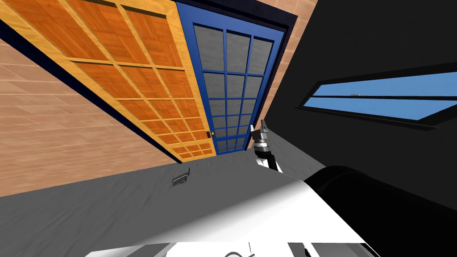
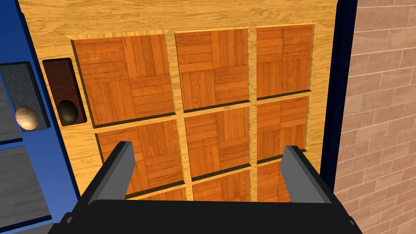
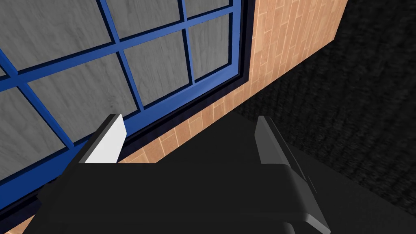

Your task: Pull the door open

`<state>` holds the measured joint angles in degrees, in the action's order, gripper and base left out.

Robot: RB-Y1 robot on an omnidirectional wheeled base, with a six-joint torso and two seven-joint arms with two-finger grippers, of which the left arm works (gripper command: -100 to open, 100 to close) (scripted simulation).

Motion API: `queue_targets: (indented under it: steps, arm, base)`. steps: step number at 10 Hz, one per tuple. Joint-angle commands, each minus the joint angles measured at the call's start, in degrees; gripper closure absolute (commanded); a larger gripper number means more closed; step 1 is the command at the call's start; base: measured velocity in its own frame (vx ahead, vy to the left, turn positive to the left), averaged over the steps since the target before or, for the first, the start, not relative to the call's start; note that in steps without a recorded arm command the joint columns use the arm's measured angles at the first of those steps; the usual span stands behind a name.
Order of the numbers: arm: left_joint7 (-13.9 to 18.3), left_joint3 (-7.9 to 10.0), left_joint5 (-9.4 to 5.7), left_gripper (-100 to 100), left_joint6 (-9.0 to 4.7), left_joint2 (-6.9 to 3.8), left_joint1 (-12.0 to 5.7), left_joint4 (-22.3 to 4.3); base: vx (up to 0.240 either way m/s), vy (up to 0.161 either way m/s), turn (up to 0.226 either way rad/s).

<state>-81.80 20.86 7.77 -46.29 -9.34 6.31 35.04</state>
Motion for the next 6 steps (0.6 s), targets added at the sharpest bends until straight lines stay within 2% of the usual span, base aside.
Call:
queue_targets:
  steps: [1, 3, 6]
  arm:
    - [-0.5, 0.27, -0.26, -100, -0.62, 0.14, -1.18, -1.7]
    - [-1.2, 0.22, -0.50, -100, -0.45, 1.41, -3.02, -1.5]
    - [-1.6, -0.22, -0.51, -100, -0.41, 2.93, -5.22, -1.2]
  base:
    - [0.121, 0.014, -0.050]
    - [0.180, -0.047, -0.146]
    - [0.202, 0.005, -0.119]
